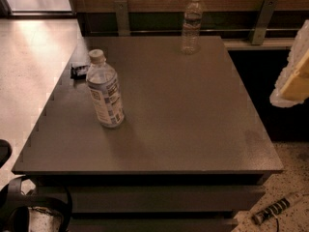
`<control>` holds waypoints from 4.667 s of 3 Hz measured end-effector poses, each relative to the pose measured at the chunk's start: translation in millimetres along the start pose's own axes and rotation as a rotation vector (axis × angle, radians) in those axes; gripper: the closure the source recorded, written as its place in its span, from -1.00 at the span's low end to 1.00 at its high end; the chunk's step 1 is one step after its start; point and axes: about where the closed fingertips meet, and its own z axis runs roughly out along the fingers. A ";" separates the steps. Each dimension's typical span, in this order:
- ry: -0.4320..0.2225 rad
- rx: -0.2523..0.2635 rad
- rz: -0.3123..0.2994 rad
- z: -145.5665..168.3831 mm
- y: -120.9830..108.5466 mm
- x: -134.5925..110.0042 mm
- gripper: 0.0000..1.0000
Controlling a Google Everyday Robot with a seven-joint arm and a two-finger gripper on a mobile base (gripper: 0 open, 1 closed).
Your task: Move water bottle near blue plastic bottle
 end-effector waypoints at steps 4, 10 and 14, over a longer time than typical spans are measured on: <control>-0.186 0.126 0.246 50.2 -68.3 29.8 -1.00; -0.714 0.353 0.706 195.2 -256.3 66.8 -1.00; -0.874 0.158 0.868 334.5 -290.7 14.4 -1.00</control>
Offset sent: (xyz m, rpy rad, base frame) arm 0.0346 -0.0137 -0.0040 0.0843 -0.0388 -0.0155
